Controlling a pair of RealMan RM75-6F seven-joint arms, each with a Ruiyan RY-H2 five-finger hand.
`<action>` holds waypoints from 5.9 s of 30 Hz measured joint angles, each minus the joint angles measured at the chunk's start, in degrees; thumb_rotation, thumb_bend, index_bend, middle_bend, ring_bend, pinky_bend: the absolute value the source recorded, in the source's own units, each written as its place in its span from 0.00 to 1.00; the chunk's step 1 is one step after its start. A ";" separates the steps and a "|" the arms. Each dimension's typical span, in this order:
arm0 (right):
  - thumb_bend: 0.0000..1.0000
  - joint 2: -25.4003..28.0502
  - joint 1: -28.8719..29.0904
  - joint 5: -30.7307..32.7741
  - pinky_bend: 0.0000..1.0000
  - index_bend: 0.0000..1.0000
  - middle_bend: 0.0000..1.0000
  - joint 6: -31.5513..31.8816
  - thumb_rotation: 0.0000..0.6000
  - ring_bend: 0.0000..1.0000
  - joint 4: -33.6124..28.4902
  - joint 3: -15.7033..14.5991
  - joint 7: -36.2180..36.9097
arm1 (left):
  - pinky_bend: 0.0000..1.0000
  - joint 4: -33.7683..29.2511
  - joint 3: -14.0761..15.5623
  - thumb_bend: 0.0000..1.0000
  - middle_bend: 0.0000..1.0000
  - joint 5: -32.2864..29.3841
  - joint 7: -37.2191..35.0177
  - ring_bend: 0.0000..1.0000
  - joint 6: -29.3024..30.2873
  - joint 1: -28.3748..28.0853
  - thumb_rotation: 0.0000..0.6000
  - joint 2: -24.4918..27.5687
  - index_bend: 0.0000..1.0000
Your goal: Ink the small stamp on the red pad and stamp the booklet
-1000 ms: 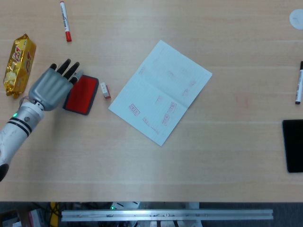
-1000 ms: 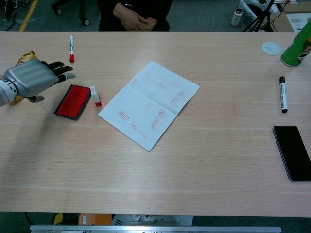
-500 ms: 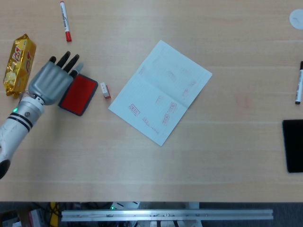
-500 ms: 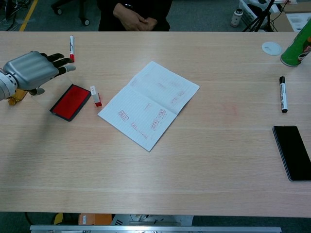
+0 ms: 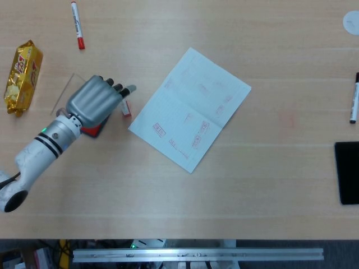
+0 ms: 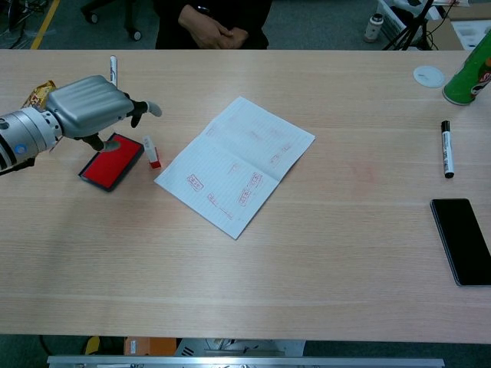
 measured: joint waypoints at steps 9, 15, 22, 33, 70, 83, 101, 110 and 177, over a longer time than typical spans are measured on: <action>0.19 0.23 -0.23 0.38 0.50 0.37 0.42 -0.07 1.00 0.41 0.13 -0.05 0.03 | 1.00 6.65 -0.41 0.24 0.86 0.28 -3.12 0.87 -3.65 -2.78 1.00 -5.14 0.22; 0.19 0.20 -0.25 0.72 0.51 0.37 0.42 -0.34 1.00 0.41 0.06 -0.04 -0.32 | 1.00 9.94 0.28 0.24 0.94 1.50 -5.93 0.93 -4.16 -3.64 1.00 -6.94 0.28; 0.19 0.15 -0.18 0.92 0.51 0.37 0.42 -0.50 1.00 0.41 -0.29 0.02 -0.91 | 1.00 12.83 1.70 0.24 0.96 3.17 -7.76 0.95 -4.42 -4.31 1.00 -7.95 0.34; 0.19 0.21 -0.22 1.11 0.51 0.37 0.42 -0.70 1.00 0.41 -0.81 -0.04 -1.47 | 1.00 14.87 2.28 0.24 0.96 2.30 -7.16 0.95 -5.65 -4.32 1.00 -8.57 0.39; 0.19 0.51 -0.89 1.27 0.51 0.37 0.42 -0.59 1.00 0.43 -0.16 -0.32 -0.24 | 1.00 9.17 0.66 0.24 0.98 -5.37 2.89 0.97 -7.42 -2.89 1.00 -7.78 0.46; 0.19 0.61 -1.03 1.25 0.51 0.37 0.42 -0.63 1.00 0.43 0.27 -0.35 0.40 | 1.00 9.12 0.53 0.24 0.98 -6.33 4.49 0.97 -6.83 -2.53 1.00 -9.04 0.46; 0.19 0.59 -1.14 1.43 0.51 0.37 0.42 -0.89 1.00 0.43 0.24 -0.45 0.21 | 1.00 10.44 0.43 0.29 0.98 -6.87 4.01 0.97 -6.83 -2.41 1.00 -10.03 0.46; 0.19 0.56 -1.27 1.63 0.51 0.37 0.42 -0.94 1.00 0.44 0.22 -0.48 0.15 | 1.00 10.65 0.45 0.33 0.98 -6.79 3.63 0.97 -6.95 -2.52 1.00 -10.22 0.46; 0.19 0.47 -1.44 1.42 0.51 0.38 0.42 -0.99 1.00 0.45 -0.46 -0.56 -0.39 | 1.00 13.15 1.31 0.35 0.98 -6.55 2.73 0.97 -4.67 -0.72 1.00 -6.33 0.57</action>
